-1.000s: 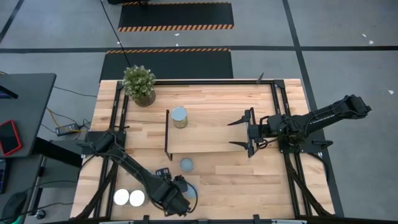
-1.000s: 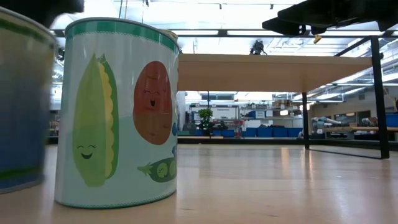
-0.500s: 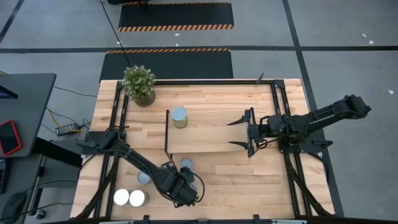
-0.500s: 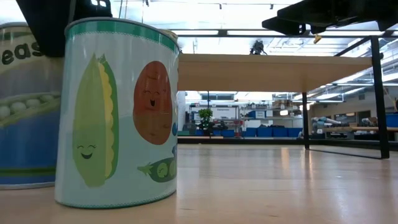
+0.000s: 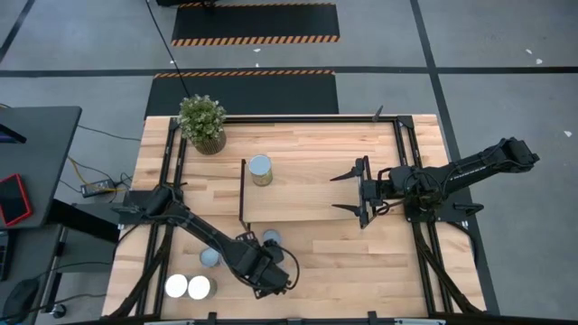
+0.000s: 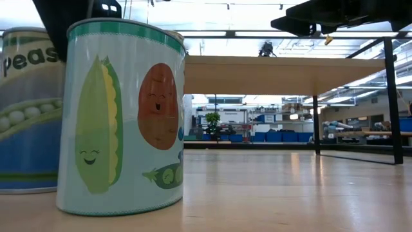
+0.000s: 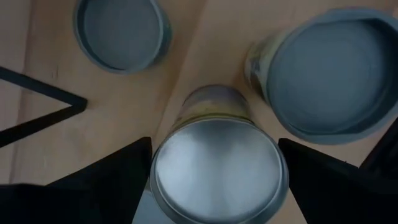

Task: Pick and place cans onto a shelf
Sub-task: Put the canned peas on the shelf

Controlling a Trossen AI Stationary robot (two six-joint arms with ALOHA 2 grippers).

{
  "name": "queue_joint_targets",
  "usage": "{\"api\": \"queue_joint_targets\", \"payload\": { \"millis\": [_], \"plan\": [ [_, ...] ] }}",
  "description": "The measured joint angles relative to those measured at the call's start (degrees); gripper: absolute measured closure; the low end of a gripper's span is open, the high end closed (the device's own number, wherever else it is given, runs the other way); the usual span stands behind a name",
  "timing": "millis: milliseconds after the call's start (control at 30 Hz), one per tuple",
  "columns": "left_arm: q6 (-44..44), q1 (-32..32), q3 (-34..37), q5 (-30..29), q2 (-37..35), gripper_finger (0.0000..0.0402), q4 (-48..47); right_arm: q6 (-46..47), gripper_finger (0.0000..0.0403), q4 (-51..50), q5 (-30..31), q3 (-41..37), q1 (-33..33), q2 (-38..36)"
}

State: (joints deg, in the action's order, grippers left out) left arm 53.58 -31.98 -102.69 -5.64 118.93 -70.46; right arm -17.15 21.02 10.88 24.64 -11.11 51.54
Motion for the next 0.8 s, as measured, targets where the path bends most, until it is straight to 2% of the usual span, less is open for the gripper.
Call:
{"api": "queue_joint_targets", "payload": {
  "millis": [300,800],
  "plan": [
    [1.2,0.5,0.0,-4.6,0.0,0.0049,1.7,0.0,0.0056,0.0,0.1,0.0,0.0,0.0],
    [0.6,0.4,0.0,-2.7,0.0,0.0049,5.5,0.0,0.0056,0.0,0.1,0.0,0.0,0.0]
  ]
}}
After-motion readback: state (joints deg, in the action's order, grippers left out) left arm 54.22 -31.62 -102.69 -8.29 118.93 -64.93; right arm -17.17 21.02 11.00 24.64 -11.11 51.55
